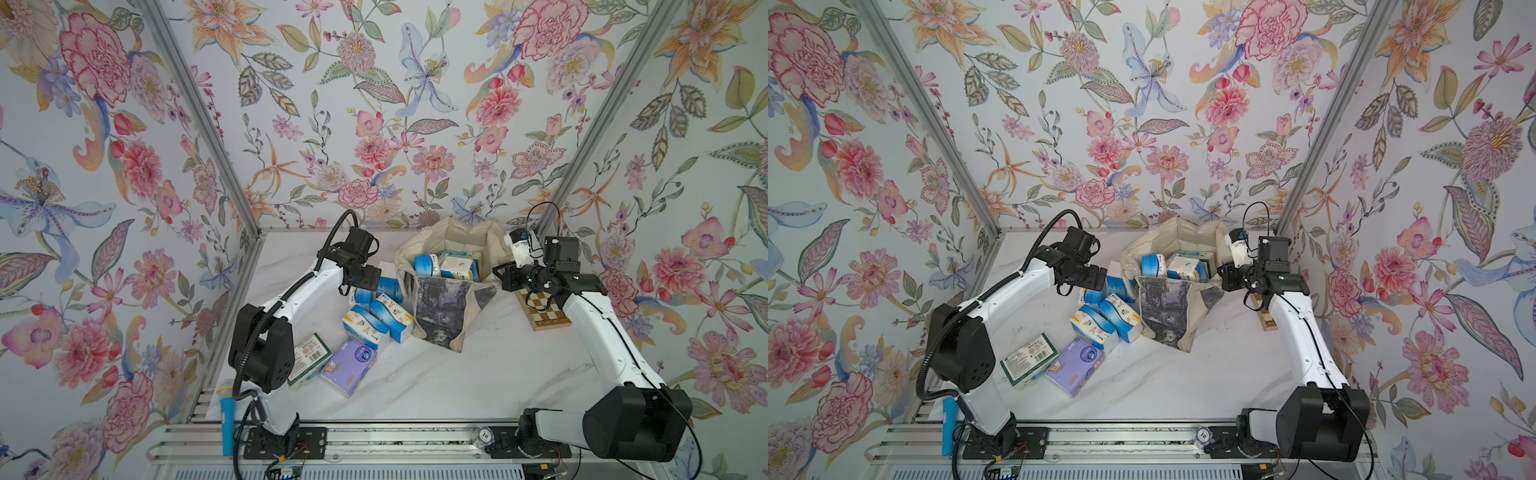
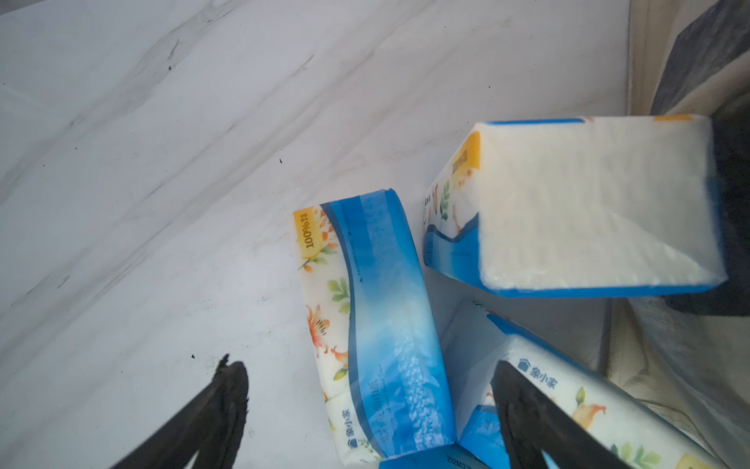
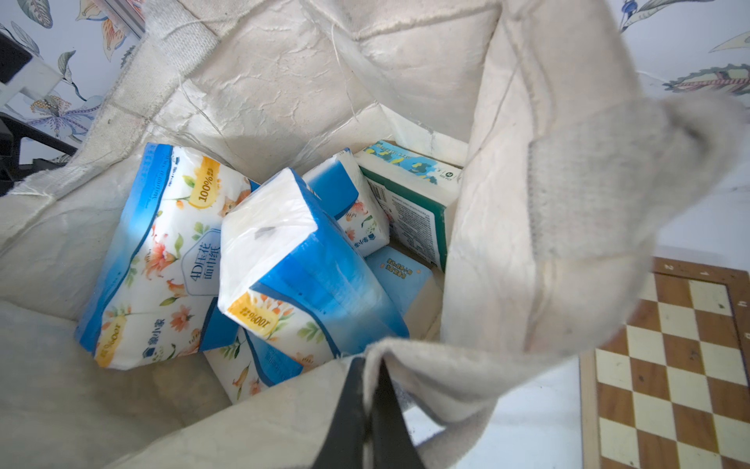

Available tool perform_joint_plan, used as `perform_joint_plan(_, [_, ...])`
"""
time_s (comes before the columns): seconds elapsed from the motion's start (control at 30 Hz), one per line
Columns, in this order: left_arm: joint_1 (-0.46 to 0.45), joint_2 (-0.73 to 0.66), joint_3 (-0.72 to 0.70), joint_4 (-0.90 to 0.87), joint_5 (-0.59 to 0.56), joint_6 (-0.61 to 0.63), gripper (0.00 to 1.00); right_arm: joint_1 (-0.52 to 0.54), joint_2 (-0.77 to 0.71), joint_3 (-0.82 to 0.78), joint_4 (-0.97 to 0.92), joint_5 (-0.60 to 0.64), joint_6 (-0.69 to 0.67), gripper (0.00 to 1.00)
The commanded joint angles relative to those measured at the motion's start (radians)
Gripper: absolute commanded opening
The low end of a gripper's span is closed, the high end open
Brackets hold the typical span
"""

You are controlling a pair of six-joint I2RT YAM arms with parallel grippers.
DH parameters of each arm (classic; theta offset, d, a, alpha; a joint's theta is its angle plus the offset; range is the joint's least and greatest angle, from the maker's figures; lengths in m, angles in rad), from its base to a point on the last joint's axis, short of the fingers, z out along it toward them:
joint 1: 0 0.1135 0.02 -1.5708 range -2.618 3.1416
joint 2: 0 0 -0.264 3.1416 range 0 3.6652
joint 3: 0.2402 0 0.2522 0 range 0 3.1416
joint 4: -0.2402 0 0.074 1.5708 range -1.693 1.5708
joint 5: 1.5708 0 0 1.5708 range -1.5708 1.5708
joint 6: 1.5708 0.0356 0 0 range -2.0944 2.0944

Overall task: Put tissues into the canvas bag
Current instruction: Pick up the pack of facial tissues from the center of the board.

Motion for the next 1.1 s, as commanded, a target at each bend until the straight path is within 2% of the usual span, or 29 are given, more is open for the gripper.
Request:
perform_joint_plan(0.0, [0.016, -0.042, -0.046, 0.061, 0.029, -0.059, 0.96, 0.008, -0.022, 0.024, -0.011, -0.002, 0.011, 0.07])
perform_joint_plan(0.2, [0.029, -0.018, -0.087, 0.123, 0.111, -0.077, 0.96, 0.009, -0.021, 0.028, -0.013, 0.002, 0.014, 0.07])
perform_joint_plan(0.77, [0.059, 0.086, -0.129, 0.182, 0.136, -0.085, 0.94, 0.009, -0.012, 0.029, -0.016, 0.010, 0.007, 0.07])
perform_joint_plan(0.87, [0.061, 0.105, -0.131, 0.190, 0.143, -0.087, 0.92, 0.009, -0.009, 0.029, -0.016, 0.010, 0.008, 0.07])
perform_joint_plan(1.07, [0.062, 0.128, -0.128, 0.192, 0.141, -0.087, 0.80, 0.009, -0.011, 0.026, -0.016, 0.013, 0.007, 0.07])
